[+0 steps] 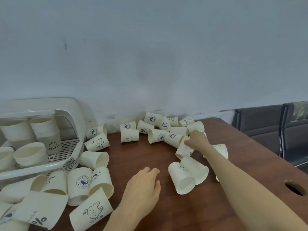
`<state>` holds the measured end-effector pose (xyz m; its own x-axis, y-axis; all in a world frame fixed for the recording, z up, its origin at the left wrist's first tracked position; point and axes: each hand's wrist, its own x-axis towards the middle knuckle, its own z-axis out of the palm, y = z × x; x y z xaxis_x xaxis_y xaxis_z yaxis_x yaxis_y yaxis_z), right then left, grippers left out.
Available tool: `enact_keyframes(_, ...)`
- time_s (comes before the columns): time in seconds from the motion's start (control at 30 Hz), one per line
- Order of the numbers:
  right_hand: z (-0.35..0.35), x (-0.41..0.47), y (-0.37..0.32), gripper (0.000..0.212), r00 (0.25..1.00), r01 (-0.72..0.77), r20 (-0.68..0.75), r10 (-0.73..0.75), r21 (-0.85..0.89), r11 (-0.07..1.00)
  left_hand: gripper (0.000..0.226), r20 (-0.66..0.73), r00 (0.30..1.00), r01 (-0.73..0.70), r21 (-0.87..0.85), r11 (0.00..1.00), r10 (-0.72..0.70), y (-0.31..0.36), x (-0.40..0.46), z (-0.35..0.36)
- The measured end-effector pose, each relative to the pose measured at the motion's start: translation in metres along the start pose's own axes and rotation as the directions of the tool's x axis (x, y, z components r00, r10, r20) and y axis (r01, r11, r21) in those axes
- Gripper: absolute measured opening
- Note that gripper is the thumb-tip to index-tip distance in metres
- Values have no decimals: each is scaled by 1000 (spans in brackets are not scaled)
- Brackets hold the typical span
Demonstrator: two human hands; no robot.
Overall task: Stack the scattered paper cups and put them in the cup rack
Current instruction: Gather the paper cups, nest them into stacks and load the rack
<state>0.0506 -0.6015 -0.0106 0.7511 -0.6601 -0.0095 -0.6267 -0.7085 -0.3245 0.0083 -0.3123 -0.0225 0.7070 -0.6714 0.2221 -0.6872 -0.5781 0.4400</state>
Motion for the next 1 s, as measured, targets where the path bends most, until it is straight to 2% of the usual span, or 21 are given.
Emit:
enact_keyframes(0.07, -8, -3, -4, 21, 1000, 11, -29, -10, 12, 1000, 38, -3, 1000, -4, -6, 1000, 4, 1, -3, -2)
enact_keyframes(0.17, -24, -16, -17, 18, 996, 26, -82, -22, 56, 998, 39, -2, 1000, 2, -10, 1000, -2, 1, -7, -6)
enact_keyframes(0.3, -36, -53, -51, 15, 971, 132, -214, -105, 115, 985, 38, 7, 999, 38, 8, 999, -38, -7, -3, -13)
enact_keyframes(0.43, -19, -79, -85, 19, 922, 268, -340, -186, 211, 940, 38, 5, 996, 86, 27, 996, -87, -24, 6, -21)
enact_keyframes(0.67, 26, -87, -129, 16, 928, 272, -345, -139, 375, 886, 43, -45, 979, 198, 33, 980, -197, -66, 49, -29)
enact_keyframes(0.83, 27, -71, -144, 13, 926, 229, -376, -37, 479, 848, 37, -23, 950, 312, 27, 950, -311, -102, 98, -29)
enact_keyframes(1.0, 31, -60, -149, 13, 918, 219, -396, -11, 486, 846, 28, 22, 902, 431, -32, 902, -431, -126, 151, -18)
